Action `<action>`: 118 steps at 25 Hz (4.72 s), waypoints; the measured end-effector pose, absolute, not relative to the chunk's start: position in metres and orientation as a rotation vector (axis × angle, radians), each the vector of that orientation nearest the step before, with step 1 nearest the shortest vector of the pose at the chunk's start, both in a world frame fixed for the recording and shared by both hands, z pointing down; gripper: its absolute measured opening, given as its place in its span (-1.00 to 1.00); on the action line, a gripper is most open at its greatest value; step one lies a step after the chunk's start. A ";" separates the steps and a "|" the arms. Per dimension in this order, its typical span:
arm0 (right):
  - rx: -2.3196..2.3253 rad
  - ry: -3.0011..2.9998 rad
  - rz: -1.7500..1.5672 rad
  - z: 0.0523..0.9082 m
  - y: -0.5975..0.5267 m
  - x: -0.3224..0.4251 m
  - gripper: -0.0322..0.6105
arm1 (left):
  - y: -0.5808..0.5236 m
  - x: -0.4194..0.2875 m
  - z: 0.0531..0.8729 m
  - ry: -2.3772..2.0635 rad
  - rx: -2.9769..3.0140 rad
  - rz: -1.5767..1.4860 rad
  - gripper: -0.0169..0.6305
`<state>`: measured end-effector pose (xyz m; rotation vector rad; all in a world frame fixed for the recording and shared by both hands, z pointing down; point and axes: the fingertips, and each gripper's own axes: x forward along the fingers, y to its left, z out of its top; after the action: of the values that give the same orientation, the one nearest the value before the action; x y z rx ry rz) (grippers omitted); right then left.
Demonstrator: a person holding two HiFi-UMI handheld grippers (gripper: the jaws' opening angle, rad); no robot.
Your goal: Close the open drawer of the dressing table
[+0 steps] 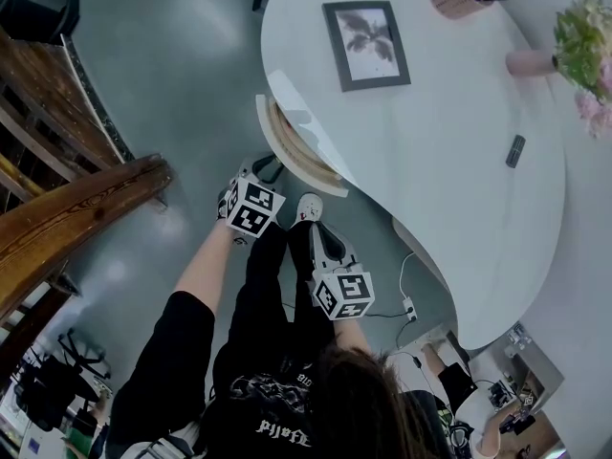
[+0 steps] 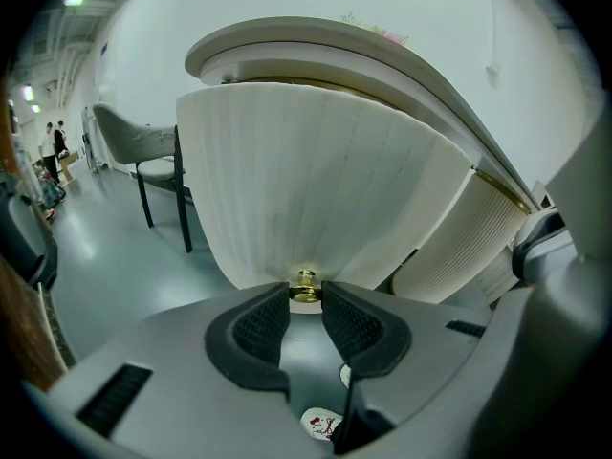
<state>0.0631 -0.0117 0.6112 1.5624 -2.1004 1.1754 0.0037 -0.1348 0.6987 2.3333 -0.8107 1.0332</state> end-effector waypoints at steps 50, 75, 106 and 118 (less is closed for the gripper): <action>1.696 -2.100 1.127 0.604 -0.071 0.098 -0.82 | -0.190 0.070 0.694 -0.829 2.388 0.869 -0.58; 1.844 -2.071 1.111 0.618 -0.103 0.111 -0.82 | -0.217 0.101 0.691 -0.839 2.489 0.679 -0.58; 1.845 -2.067 1.071 0.590 -0.078 0.105 -0.81 | -0.172 0.058 0.657 -0.878 2.371 0.685 -0.25; 1.872 -2.096 1.002 0.537 -0.062 0.100 -0.81 | -0.118 0.037 0.569 -0.879 2.417 0.606 -0.25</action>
<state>0.0996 -0.0615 0.5375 1.8724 -2.0958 1.0021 0.0373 -0.1184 0.5692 2.4175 -0.8795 0.6057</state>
